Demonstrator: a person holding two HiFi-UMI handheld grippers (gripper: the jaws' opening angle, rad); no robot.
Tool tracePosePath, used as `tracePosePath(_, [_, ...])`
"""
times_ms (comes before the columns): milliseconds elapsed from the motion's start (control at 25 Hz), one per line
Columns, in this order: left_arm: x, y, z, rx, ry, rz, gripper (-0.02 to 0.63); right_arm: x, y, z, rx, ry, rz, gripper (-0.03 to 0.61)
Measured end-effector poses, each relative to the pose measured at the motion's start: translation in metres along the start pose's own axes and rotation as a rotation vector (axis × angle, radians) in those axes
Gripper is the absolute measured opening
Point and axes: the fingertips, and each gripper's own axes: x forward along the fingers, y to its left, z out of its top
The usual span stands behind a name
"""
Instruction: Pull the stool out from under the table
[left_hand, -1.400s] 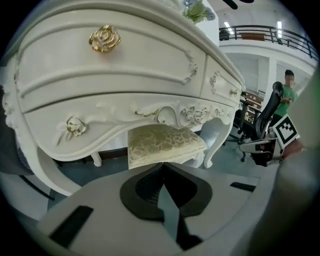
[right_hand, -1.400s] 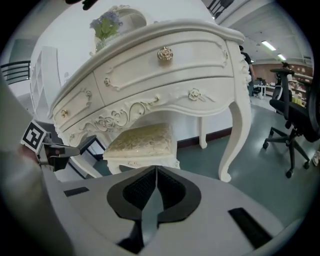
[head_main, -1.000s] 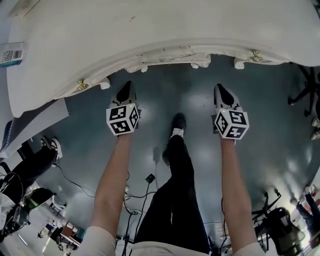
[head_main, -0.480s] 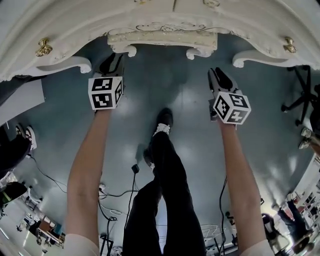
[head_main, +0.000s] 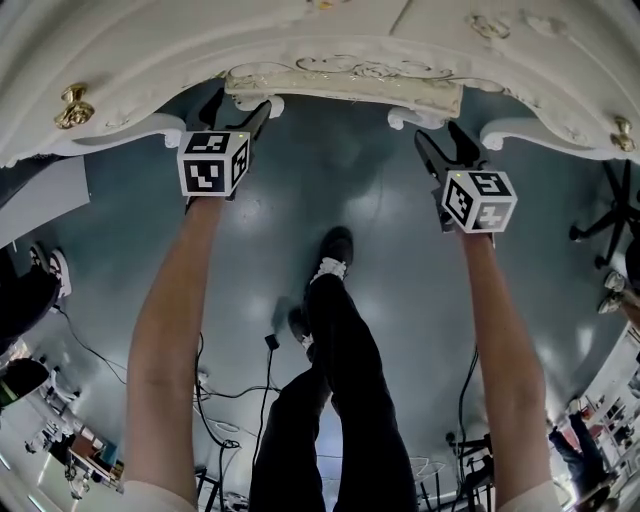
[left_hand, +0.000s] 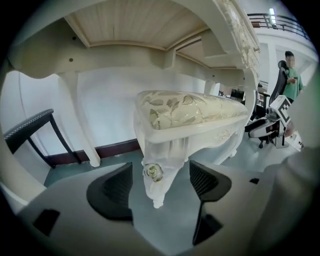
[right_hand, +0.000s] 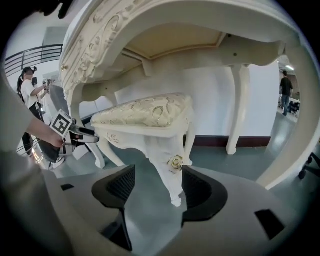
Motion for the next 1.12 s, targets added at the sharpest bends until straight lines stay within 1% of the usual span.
tracePosePath(80, [0.006, 0.002, 0.0, 0.008, 0.014, -0.004, 0.355, 0.005, -0.006, -0.006, 0.01, 0.028, -0.009, 0.288])
tracePosePath(160, [0.013, -0.001, 0.003, 0.029, 0.016, -0.025, 0.362, 0.006, -0.017, -0.004, 0.002, 0.043, -0.022, 0.295])
tracePosePath(240, [0.019, -0.003, 0.008, 0.06, 0.021, -0.049, 0.364, 0.011, -0.021, 0.001, -0.036, 0.051, -0.027, 0.296])
tracePosePath(320, [0.026, -0.006, 0.01, 0.104, 0.042, -0.073, 0.365, 0.019, -0.022, -0.001, -0.073, 0.082, -0.026, 0.299])
tracePosePath(400, [0.031, -0.012, 0.011, 0.13, 0.057, -0.097, 0.365, 0.027, -0.022, -0.005, -0.102, 0.119, -0.016, 0.302])
tracePosePath(520, [0.033, -0.014, 0.011, 0.117, 0.058, -0.101, 0.368, 0.042, -0.02, -0.003, -0.146, 0.151, 0.004, 0.302])
tracePosePath(640, [0.033, -0.014, 0.012, 0.121, 0.065, -0.088, 0.367, 0.045, -0.026, -0.004, -0.181, 0.149, -0.035, 0.299])
tracePosePath(920, [0.026, -0.017, 0.005, 0.113, 0.036, -0.071, 0.365, 0.042, -0.025, -0.007, -0.176, 0.116, -0.049, 0.295])
tracePosePath(1120, [0.018, -0.02, -0.001, 0.112, 0.051, -0.066, 0.365, 0.036, -0.02, -0.013, -0.177, 0.133, -0.052, 0.295])
